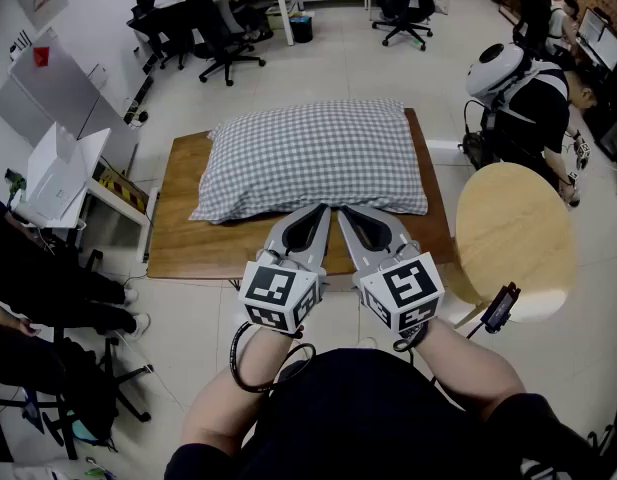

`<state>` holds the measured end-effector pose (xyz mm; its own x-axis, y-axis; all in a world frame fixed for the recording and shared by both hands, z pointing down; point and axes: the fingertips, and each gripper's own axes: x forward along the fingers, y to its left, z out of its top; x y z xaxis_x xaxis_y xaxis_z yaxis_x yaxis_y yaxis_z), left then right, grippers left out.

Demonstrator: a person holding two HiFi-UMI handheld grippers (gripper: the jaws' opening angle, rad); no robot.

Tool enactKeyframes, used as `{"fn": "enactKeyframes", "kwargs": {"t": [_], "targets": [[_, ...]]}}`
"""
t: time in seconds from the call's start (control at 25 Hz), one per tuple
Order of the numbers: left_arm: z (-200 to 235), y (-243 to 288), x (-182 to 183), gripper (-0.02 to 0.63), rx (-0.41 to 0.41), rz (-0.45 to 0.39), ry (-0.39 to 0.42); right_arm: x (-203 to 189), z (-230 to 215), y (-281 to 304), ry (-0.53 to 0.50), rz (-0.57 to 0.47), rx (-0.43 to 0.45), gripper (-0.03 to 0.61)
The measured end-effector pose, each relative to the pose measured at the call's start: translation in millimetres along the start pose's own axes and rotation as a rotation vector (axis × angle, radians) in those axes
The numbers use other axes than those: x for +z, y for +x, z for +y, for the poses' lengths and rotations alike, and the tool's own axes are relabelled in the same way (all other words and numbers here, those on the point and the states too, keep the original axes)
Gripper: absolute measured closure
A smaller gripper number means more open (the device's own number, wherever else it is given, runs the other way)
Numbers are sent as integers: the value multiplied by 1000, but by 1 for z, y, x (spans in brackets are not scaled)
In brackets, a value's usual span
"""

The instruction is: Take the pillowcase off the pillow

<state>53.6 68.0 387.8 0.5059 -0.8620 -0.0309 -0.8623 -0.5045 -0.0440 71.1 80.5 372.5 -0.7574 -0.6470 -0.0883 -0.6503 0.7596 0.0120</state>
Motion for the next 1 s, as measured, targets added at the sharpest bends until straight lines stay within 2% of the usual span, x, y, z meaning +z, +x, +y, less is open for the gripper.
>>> {"fn": "enactKeyframes", "kwargs": {"t": [0.52,0.8,1.0], "targets": [[-16,18,-5,611,44,15,15,-5,-23,-15,12,-6,36,578],[-5,20,-17,611,75,25,26,-16,-24,-9,20,-10,62,578],[18,23,-29,611,116,16,20,-29,-26,6,8,-14,93,578]]}}
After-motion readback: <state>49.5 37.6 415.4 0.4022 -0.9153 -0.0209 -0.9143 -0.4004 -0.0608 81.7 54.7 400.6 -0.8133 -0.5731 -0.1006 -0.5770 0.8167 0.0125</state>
